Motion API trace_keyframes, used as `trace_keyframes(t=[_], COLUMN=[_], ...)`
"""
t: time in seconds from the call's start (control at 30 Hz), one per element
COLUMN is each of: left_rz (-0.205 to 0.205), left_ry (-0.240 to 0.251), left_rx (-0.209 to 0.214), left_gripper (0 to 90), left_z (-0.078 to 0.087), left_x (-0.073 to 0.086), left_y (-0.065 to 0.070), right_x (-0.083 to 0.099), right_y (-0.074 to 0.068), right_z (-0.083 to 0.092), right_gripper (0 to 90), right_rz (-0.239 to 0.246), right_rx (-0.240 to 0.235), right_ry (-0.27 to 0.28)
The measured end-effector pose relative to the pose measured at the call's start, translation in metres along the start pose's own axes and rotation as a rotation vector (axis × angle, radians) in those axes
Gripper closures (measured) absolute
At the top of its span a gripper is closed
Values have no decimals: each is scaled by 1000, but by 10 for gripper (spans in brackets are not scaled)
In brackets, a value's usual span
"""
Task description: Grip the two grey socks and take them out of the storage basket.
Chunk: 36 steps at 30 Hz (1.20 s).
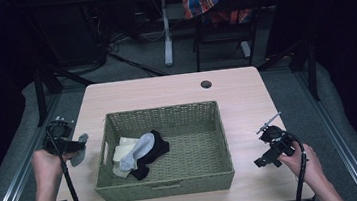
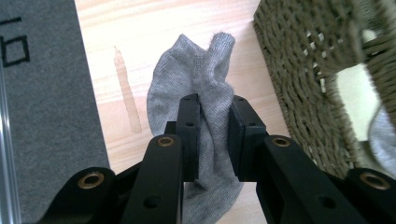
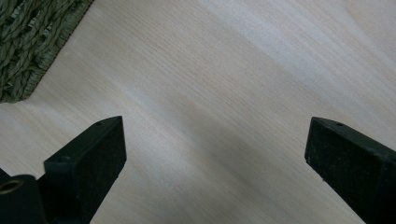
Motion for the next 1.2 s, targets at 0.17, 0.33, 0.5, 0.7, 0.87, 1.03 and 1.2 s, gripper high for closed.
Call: trace_keyframes(t=[0.17,0.33,0.5,0.7,0.87,1.03,1.2], left_rz=[9,18,32,8,17,31,13], left_ry=[-13,-31,-74,-124,-144,-117,-134], left_rx=[12,23,53,76,112,117,74], left_gripper=[769,768,766,705,533,360,146], left_z=[-12,-22,-38,-46,-39,-20,-6], left_x=[4,8,13,12,17,11,7], left_y=[-1,-5,-2,6,7,5,6], right_x=[-2,-2,0,-3,1,-1,-2], right_y=[-2,-2,1,-2,2,1,0], right_z=[-2,-3,-1,-4,2,0,3], right_gripper=[52,51,51,51,51,48,40], right_rz=[-18,-16,15,-26,21,1,26], right_rx=[-8,-9,-11,-19,6,-2,-7], right_ry=[23,26,-18,29,-7,13,6])
Point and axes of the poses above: each handheld gripper's, and its own axes: z roughly backward along the jaws, x roughly out of its underside, y roughly to its right, the point moved 9 cm from there along -z, roughly forward along the jaws, and after that the axes turned 1 degree about y, right-handed, at the moved point
